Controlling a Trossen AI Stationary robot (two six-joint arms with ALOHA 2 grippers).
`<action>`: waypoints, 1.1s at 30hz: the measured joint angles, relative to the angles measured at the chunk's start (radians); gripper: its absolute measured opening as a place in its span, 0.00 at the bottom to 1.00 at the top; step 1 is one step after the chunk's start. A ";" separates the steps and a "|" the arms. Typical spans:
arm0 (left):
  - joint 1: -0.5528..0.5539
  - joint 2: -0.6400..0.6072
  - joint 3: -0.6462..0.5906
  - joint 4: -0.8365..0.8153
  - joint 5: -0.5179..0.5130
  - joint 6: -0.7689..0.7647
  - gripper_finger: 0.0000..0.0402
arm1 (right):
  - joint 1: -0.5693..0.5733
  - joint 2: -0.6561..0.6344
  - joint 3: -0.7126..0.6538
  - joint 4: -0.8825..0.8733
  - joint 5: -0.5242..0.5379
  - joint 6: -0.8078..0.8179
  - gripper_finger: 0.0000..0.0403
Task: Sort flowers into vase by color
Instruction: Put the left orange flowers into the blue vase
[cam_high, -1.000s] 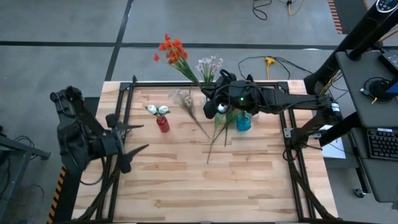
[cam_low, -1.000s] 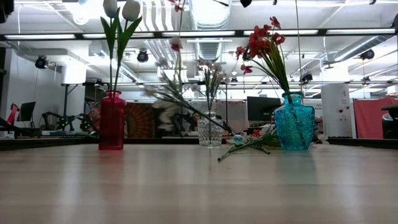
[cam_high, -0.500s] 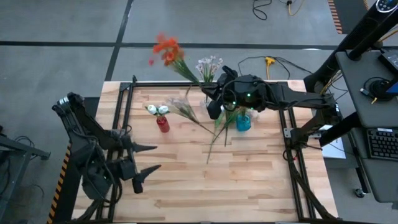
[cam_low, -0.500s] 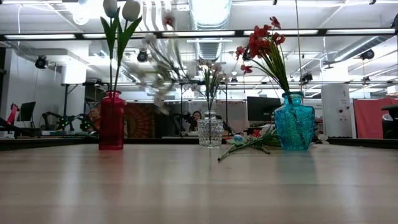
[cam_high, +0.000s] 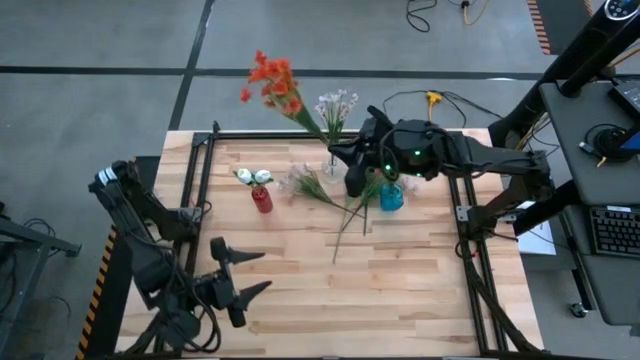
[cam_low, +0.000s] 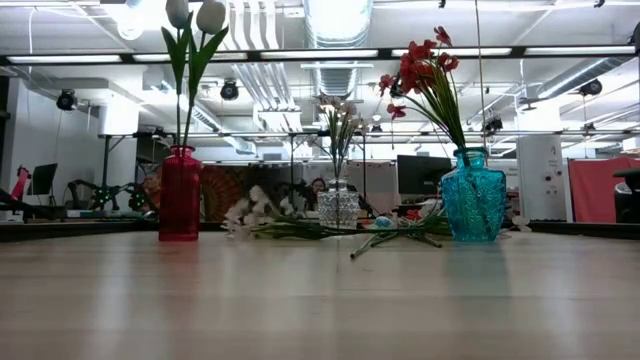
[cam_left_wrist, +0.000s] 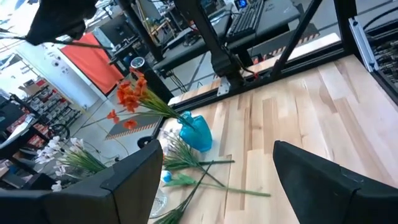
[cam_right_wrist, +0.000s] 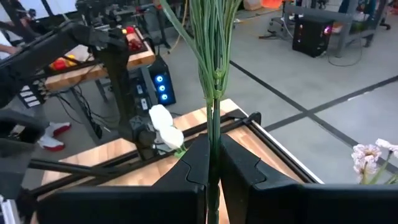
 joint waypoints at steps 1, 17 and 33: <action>0.000 0.005 0.004 0.001 -0.003 -0.002 0.72 | 0.005 -0.004 0.000 -0.003 0.000 -0.001 0.04; 0.000 0.019 -0.041 0.040 0.012 -0.084 0.72 | 0.314 -0.023 -0.129 0.147 0.084 -0.134 0.04; 0.058 0.016 -0.294 0.813 0.254 0.364 0.72 | 0.461 -0.020 -0.695 1.081 0.111 -0.371 0.04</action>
